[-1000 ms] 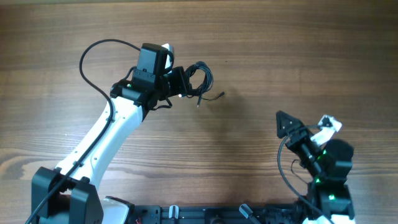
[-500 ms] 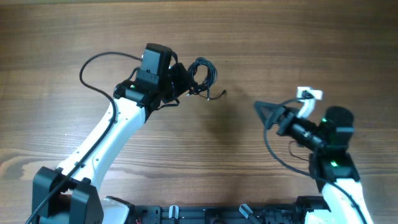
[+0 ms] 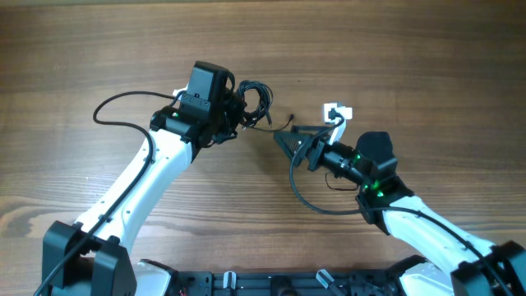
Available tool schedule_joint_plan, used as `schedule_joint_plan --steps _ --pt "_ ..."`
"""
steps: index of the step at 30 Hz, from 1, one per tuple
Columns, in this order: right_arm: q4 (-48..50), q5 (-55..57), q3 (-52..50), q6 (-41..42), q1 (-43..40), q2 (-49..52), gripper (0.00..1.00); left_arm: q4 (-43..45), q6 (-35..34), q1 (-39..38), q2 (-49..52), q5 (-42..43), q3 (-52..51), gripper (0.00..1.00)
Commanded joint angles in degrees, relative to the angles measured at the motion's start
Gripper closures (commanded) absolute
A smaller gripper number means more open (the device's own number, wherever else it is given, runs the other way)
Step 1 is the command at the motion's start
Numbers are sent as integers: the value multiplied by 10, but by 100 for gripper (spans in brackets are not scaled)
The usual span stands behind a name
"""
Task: Untangle cables
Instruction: 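Reach the right gripper into the hanging coil beside the left gripper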
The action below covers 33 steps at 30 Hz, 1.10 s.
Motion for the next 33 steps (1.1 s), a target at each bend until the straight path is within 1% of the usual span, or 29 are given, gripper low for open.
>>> schedule_joint_plan --steps 1,5,8,10,13,17,20,25,27,29,30,31,32,33 --pt "36 54 6 57 15 33 18 2 -9 -3 -13 -16 0 96" --pt "42 90 6 100 38 50 27 8 38 -20 -13 -17 0 96" --pt "44 120 6 124 64 57 32 15 38 -36 -13 -23 0 96" --pt "45 142 6 138 83 57 38 19 38 -51 -13 -39 0 96" --pt "43 162 6 158 98 57 49 20 38 -73 -12 -74 0 96" --pt "38 177 6 178 102 57 55 27 38 -99 -12 -91 0 96" --pt "38 189 6 210 102 57 56 28 38 -108 -12 -91 0 96" --pt "27 197 6 206 102 57 59 28 35 -113 -13 -90 0 96" --pt "19 200 6 206 102 57 62 28 35 -113 -13 -84 0 96" --pt "6 213 6 206 102 57 63 28 35 -113 -13 -70 0 96" --pt "3 219 6 205 102 57 62 28 35 -113 -13 -68 0 96" --pt "0 226 6 205 102 57 55 28 36 -113 -13 -69 0 96" --pt "-1 234 6 199 102 57 52 28 36 -112 -13 -69 0 96" --pt "-1 241 6 186 102 57 52 29 36 -110 -13 -69 0 96"
